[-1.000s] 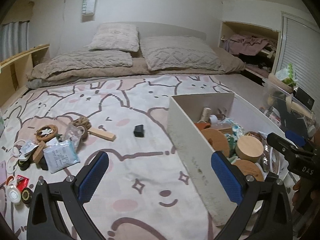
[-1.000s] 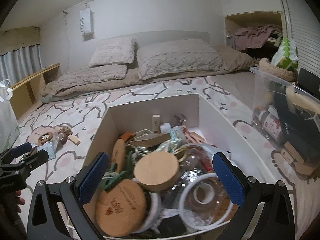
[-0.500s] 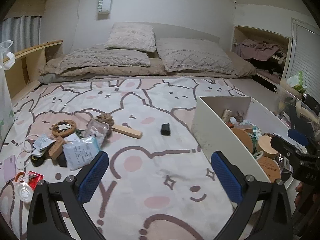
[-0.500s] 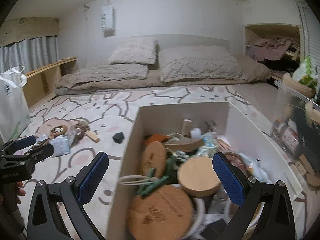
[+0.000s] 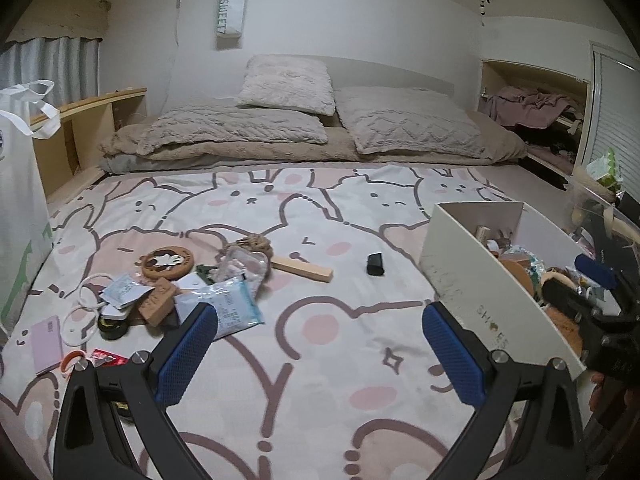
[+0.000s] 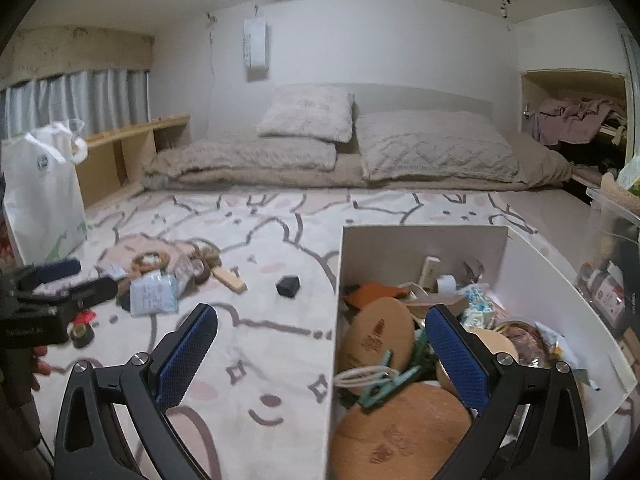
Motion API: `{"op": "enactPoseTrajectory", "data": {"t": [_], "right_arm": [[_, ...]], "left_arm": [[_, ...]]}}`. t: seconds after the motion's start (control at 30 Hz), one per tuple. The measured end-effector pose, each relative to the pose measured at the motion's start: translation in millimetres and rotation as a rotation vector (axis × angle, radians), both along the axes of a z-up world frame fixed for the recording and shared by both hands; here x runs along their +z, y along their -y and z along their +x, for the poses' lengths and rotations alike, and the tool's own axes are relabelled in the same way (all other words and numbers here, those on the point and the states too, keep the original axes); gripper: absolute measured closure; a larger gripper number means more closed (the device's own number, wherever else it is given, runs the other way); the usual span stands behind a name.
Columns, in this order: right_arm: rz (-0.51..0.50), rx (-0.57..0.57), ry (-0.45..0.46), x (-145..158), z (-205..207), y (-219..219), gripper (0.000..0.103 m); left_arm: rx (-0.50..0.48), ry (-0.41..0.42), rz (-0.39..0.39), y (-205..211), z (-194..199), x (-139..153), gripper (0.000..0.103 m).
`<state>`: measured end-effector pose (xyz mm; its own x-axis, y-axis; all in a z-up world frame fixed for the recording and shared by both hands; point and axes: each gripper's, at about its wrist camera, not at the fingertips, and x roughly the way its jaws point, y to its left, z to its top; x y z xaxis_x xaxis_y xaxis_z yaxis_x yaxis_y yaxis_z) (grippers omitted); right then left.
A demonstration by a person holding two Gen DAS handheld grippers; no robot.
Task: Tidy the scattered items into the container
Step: 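Move left tool toward clear plastic lid on the bed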
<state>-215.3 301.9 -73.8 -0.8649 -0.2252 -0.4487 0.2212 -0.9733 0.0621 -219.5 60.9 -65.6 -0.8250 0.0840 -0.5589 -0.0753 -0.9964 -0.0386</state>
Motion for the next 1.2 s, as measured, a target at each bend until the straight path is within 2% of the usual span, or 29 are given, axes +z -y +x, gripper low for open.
{"op": "enactPoseTrajectory", "data": {"t": [0.13, 0.33, 0.53, 0.83, 0.97, 1.13, 1.2], "right_arm": [[-0.044, 0.008, -0.027, 2.4, 2.0, 2.4, 0.000], [-0.041, 0.005, -0.043, 0.9, 2.5, 5.8, 0.000], [0.003, 0.000, -0.058, -3.0, 2.6, 14.2, 0.000], [0.079, 0.058, -0.126, -4.0, 17.7, 46.3, 0.000], [0.110, 0.110, -0.126, -9.0, 21.5, 63.5, 0.000], [0.139, 0.178, -0.098, -19.6, 23.4, 81.3, 0.000], [0.153, 0.197, -0.088, -24.0, 24.4, 87.6, 0.000]], "left_arm": [[0.006, 0.005, -0.013, 11.1, 3.3, -3.2, 0.000], [0.036, 0.017, -0.002, 29.3, 1.6, -8.4, 0.000], [0.066, 0.031, 0.014, 45.7, 0.6, -16.2, 0.000], [0.111, 0.065, -0.009, 64.1, 4.2, -25.5, 0.000], [0.152, 0.061, -0.038, 78.5, 9.0, -23.0, 0.000], [0.240, 0.071, -0.130, 108.4, 17.1, -25.5, 0.000], [0.266, 0.088, -0.127, 123.8, 18.7, -29.6, 0.000]]}}
